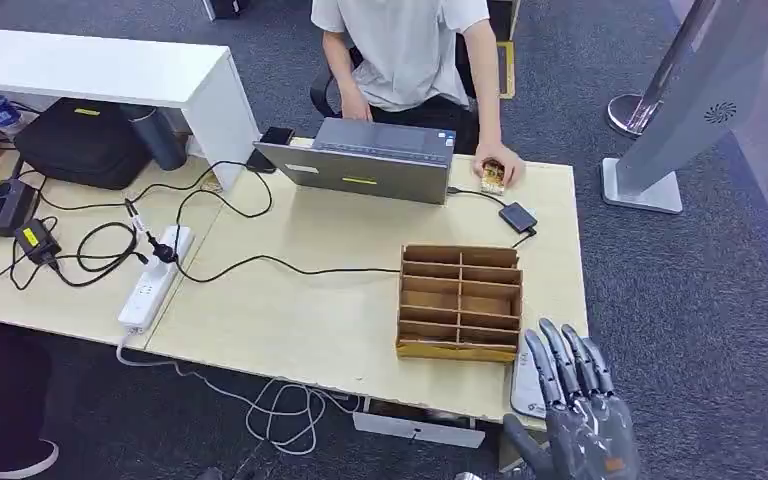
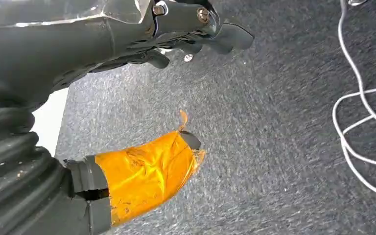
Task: Pass the card to the sensor for recognition and then transmit it.
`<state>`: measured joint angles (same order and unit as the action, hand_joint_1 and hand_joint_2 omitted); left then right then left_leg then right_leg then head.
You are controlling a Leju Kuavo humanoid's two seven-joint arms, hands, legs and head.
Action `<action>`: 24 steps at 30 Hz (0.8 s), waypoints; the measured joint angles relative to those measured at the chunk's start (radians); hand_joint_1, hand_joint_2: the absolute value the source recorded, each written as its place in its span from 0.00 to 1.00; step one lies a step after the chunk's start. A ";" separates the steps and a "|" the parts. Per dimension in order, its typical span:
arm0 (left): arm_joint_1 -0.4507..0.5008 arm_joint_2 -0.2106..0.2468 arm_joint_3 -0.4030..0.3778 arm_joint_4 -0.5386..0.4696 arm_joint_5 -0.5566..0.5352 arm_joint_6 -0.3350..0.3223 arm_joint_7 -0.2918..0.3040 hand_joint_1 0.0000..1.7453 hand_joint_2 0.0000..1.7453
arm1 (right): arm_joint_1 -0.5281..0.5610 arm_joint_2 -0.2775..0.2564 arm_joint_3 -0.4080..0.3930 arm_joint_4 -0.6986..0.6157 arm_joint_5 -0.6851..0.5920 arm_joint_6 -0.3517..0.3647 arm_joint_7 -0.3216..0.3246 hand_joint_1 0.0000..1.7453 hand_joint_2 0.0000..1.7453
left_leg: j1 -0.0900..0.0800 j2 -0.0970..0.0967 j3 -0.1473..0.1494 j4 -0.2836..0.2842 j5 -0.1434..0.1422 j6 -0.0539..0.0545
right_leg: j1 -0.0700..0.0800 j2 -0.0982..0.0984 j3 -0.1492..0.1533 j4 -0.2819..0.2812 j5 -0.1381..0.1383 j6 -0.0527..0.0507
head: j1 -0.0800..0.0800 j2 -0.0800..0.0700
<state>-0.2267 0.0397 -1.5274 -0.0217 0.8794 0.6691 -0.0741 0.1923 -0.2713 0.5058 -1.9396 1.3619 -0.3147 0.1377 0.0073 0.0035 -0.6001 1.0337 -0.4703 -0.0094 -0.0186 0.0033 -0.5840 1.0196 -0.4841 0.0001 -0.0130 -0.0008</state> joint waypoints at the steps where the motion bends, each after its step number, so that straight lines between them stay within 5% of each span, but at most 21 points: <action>1: -0.004 0.002 0.000 0.000 -0.010 0.000 0.008 0.00 1.00 | -0.001 0.005 0.003 0.012 0.000 0.000 0.003 0.00 1.00 | 0.000 0.000 0.000 0.000 0.000 0.000 | 0.000 0.000 0.000 0.000 0.000 0.000 | 0.000 0.000; 6: -0.011 -0.017 0.000 0.000 -0.086 0.000 0.063 0.00 1.00 | -0.117 0.084 0.039 0.187 -0.043 0.102 0.012 0.00 1.00 | 0.000 0.005 0.002 0.000 0.000 -0.001 | 0.000 0.005 0.000 0.000 0.002 -0.002 | 0.000 0.000; 12: -0.019 -0.041 0.000 0.000 -0.105 0.000 0.088 0.00 1.00 | -0.255 0.197 0.050 0.423 -0.067 0.078 0.002 0.00 1.00 | 0.001 0.002 0.002 0.000 0.002 -0.002 | 0.002 0.002 0.001 0.000 0.003 -0.003 | 0.000 0.000; 24: -0.019 -0.041 -0.002 0.000 -0.108 0.000 0.103 0.00 1.00 | -0.291 0.239 0.064 0.519 -0.069 0.072 0.002 0.00 1.00 | 0.002 0.002 0.001 0.000 0.002 -0.002 | 0.002 0.002 0.001 0.000 0.002 -0.003 | 0.000 0.000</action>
<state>-0.2455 -0.0015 -1.5297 -0.0217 0.7713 0.6691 0.0290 -0.0990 -0.0324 0.5699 -1.4206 1.2928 -0.2422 0.1400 0.0097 0.0058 -0.5992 1.0335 -0.4685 -0.0115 -0.0161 0.0054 -0.5832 1.0198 -0.4818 -0.0030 -0.0126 -0.0008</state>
